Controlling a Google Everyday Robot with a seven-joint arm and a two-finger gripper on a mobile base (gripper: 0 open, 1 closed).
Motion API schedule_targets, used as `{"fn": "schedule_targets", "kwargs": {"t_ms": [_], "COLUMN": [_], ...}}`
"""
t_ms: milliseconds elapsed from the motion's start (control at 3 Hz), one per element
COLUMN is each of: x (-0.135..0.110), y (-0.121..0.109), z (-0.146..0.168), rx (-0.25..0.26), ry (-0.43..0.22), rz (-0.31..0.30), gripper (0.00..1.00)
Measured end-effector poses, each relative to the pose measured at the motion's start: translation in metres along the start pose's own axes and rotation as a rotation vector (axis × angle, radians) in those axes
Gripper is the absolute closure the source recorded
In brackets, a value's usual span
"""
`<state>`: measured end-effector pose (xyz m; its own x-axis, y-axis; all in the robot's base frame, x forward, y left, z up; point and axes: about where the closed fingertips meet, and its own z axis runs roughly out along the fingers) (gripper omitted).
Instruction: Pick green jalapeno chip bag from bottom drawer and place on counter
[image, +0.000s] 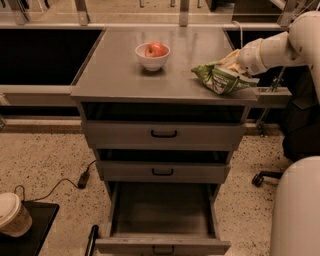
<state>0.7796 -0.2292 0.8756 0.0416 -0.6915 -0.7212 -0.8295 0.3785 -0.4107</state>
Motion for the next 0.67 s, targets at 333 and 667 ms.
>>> {"fn": "schedule_targets", "kwargs": {"t_ms": [333,667], "x": [0.0000,0.0000], "y": [0.0000,0.0002], "z": [0.0000,0.0004], "rx": [0.000,-0.001], "ry": [0.000,0.000], "rz": [0.000,0.000], "gripper": [0.11,0.00]}}
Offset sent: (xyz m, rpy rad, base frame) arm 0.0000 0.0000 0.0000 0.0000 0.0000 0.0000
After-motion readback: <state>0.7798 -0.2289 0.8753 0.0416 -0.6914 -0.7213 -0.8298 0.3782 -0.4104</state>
